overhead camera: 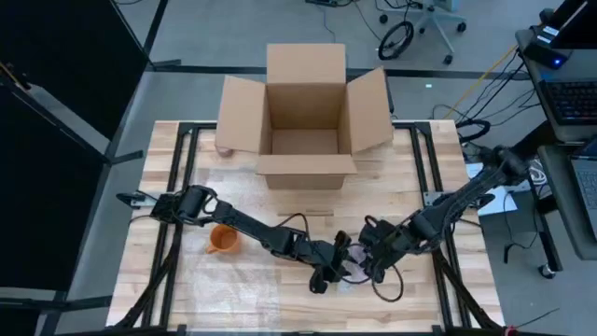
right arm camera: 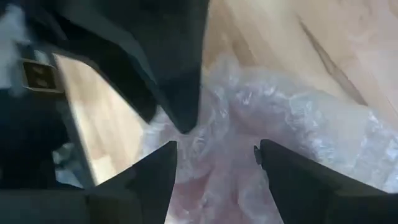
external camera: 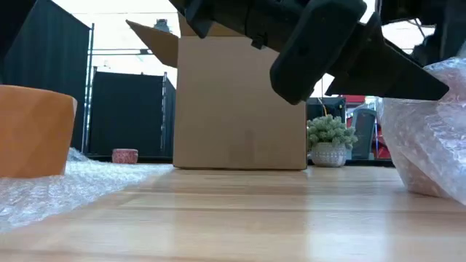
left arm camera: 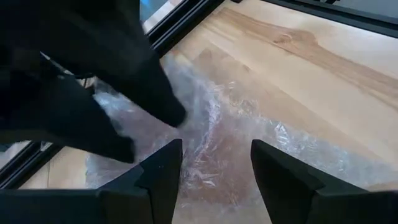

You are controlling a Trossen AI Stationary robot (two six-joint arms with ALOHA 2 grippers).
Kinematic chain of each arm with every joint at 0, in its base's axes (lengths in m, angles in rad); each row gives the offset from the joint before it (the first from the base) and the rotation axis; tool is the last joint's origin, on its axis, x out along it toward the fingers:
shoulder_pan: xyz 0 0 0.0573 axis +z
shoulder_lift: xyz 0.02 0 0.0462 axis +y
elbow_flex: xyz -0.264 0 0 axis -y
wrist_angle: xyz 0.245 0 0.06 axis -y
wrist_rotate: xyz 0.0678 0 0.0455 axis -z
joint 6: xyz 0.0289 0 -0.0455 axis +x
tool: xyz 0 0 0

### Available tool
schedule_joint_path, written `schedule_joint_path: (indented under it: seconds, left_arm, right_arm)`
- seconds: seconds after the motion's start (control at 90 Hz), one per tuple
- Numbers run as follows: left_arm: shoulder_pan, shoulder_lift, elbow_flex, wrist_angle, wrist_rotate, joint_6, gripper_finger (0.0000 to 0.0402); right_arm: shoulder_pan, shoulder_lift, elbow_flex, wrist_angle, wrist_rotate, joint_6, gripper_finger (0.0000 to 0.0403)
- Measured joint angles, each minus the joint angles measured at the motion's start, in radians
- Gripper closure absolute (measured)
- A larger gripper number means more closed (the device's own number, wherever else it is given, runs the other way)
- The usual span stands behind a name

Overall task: Wrap mug
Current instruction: Wrap the pink cup with bubble wrap

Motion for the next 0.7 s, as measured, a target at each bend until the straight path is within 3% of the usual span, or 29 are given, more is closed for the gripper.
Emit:
schedule_joint_path:
  seconds: [0.322,0.511,0.7]
  left_arm:
    - [0.001,0.0,0.0,-0.005,-0.005,0.0,0.0223]
    - [0.0,0.0,0.0,-0.009,-0.005,-0.001,0.0223]
    - [-0.001,0.0,-0.001,-0.011,0.003,-0.002,0.0224]
  right_arm:
    - [-0.009,0.145,0.014,0.004,0.068,-0.025,0.0192]
    - [-0.01,0.116,0.017,0.007,0.054,-0.018,0.0219]
    - [-0.011,0.048,0.112,-0.058,0.038,-0.079,0.0244]
